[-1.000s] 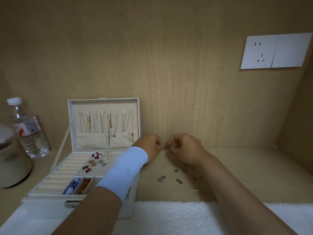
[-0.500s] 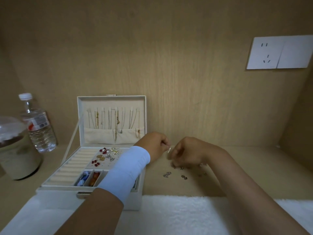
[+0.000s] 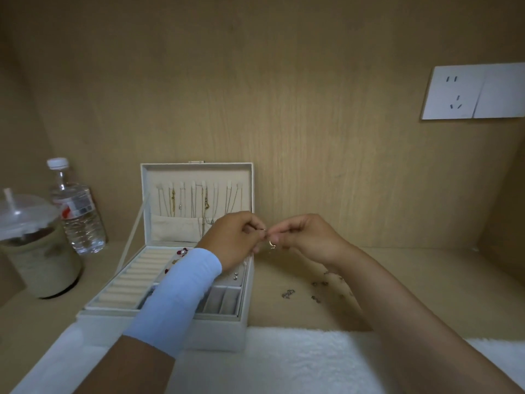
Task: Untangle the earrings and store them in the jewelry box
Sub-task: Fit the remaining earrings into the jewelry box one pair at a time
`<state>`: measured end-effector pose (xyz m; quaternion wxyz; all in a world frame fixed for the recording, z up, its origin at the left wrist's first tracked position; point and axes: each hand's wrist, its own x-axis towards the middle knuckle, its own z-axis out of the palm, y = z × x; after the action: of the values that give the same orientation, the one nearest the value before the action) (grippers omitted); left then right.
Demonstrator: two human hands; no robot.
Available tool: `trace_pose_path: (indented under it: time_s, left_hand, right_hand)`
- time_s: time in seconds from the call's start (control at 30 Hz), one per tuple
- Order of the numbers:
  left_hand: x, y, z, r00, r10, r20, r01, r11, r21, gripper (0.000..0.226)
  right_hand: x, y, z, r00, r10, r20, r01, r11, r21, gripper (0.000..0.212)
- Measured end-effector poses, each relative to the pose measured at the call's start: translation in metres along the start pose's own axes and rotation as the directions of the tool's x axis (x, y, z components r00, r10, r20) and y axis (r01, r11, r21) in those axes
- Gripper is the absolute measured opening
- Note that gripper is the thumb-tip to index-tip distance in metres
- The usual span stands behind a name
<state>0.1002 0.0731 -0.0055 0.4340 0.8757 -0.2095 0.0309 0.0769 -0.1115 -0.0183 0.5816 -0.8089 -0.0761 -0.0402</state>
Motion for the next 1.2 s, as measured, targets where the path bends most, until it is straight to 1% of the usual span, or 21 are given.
trace_pose_path:
  time_s: [0.07,0.1,0.17,0.23,0.4,0.47,0.6,0.73,0.8,0.9,1.0,1.1,1.2]
  left_hand:
    - [-0.013,-0.001,-0.017,0.999,-0.050,0.001,0.049,0.967,-0.250,0.006]
    - [-0.019,-0.002,-0.025,0.998,-0.067,0.012,0.068,0.939,-0.336,0.008]
    - [-0.032,-0.007,-0.038,0.994,-0.094,0.047,0.105,0.893,-0.437,0.010]
    - [-0.041,-0.014,-0.049,0.990,-0.125,0.069,0.143,0.854,-0.500,0.011]
    - [-0.055,-0.037,-0.070,0.983,-0.183,0.035,0.172,0.821,-0.544,0.007]
    - [-0.059,-0.046,-0.075,0.980,-0.198,0.027,0.179,0.809,-0.560,0.009]
    - [-0.061,-0.060,-0.082,0.977,-0.211,0.041,0.201,0.833,-0.515,0.014]
    - [-0.060,-0.066,-0.086,0.976,-0.216,0.022,0.191,0.809,-0.555,0.012]
    - [-0.061,-0.067,-0.087,0.977,-0.214,0.009,0.182,0.805,-0.565,0.012]
    - [-0.063,-0.068,-0.089,0.977,-0.213,-0.003,0.177,0.817,-0.550,0.010]
    - [-0.066,-0.068,-0.090,0.975,-0.221,-0.026,0.173,0.826,-0.537,0.009]
    - [-0.067,-0.069,-0.091,0.972,-0.228,-0.054,0.167,0.833,-0.527,0.012]
    - [-0.068,-0.067,-0.091,0.975,-0.215,-0.055,0.155,0.836,-0.526,0.010]
  right_hand:
    - [-0.003,-0.012,0.012,1.000,-0.007,-0.002,0.007,0.993,0.120,0.013]
    - [-0.005,-0.017,0.018,1.000,0.002,0.004,-0.003,0.987,0.163,0.014]
    - [-0.006,-0.026,0.030,0.999,0.029,0.022,-0.033,0.974,0.226,0.014]
    - [-0.005,-0.034,0.043,0.998,0.048,0.041,-0.056,0.970,0.238,0.012]
    - [0.004,-0.054,0.078,0.994,0.084,0.074,-0.097,0.975,0.198,0.010]
    - [0.007,-0.059,0.088,0.991,0.103,0.080,-0.115,0.979,0.166,0.011]
    - [0.009,-0.061,0.104,0.993,0.097,0.071,-0.102,0.992,0.076,0.013]
    - [0.007,-0.058,0.116,0.994,0.097,0.041,-0.101,0.987,0.126,0.016]
    - [0.005,-0.057,0.120,0.997,0.081,0.018,-0.083,0.985,0.154,0.013]
    - [0.002,-0.057,0.123,1.000,0.029,-0.001,-0.028,0.992,0.123,0.008]
    - [0.000,-0.059,0.122,1.000,-0.004,0.030,0.001,0.997,0.079,0.011]
    - [-0.002,-0.060,0.120,0.997,-0.013,0.072,0.012,1.000,0.007,0.019]
    - [-0.002,-0.062,0.118,0.997,-0.016,0.073,0.016,1.000,0.000,0.017]
